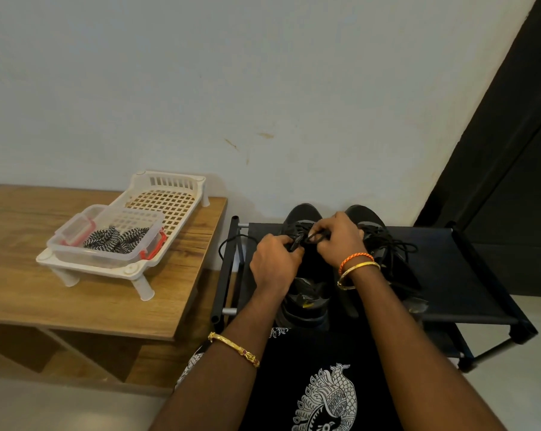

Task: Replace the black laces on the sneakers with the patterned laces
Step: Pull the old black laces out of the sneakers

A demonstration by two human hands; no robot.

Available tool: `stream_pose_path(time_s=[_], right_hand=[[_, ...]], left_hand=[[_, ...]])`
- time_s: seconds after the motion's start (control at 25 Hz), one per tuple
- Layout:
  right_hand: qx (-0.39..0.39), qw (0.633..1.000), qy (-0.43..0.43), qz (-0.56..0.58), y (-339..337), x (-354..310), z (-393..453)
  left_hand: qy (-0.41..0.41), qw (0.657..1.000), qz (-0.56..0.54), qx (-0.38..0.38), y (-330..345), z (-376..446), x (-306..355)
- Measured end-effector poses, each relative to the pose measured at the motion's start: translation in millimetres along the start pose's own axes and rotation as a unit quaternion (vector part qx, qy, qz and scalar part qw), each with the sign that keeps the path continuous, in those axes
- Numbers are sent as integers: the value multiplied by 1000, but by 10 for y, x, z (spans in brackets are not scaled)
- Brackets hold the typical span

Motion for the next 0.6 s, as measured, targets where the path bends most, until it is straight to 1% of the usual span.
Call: stream_pose_path(time_s=[0.08,0.16,0.2,0.24,0.32,0.36,0.4,0.44,0.48,0.52,0.56,0.6], right_hand=[[18,991,31,128,-107,111,10],[35,961,87,258,-198,261,35],[40,932,127,338,-202,343,42],[36,892,165,419,-171,406,40],[4,802,208,560,-55,396,23],[-5,784,210,584,-19,349,9],[2,811,197,551,-9,317,5],[21,877,160,453,-45,276,12],[39,948,101,298,-91,214,32],[40,988,37,141,-91,104,36],[27,999,-11,13,-45,7,45],[0,997,-37,-73,7,-63,51]], left_hand=[[1,1000,0,0,6,4,-7],[3,1000,-4,-4,17,9,-12],[5,1000,-5,-3,18,10,-13],[6,1000,-5,-3,16,9,-9],[6,1000,-7,-1,14,7,-2],[5,1000,-7,-1,13,6,-2],[4,1000,-7,-2,6,6,6],[4,1000,-9,-2,-1,4,13],[3,1000,-10,-3,-7,3,15],[2,1000,-13,-6,-7,4,11],[0,1000,-16,-8,-4,5,4],[0,1000,-18,-11,-1,6,-4]])
Point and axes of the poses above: each hand's wrist, its own z-axis towards the middle knuckle, its own y-axis out of the palm, x = y × z, the point moved 7 cm from there along z, towards the middle knuckle, and after that the axes turned 4 degrees about -z, right-handed, at the moved point
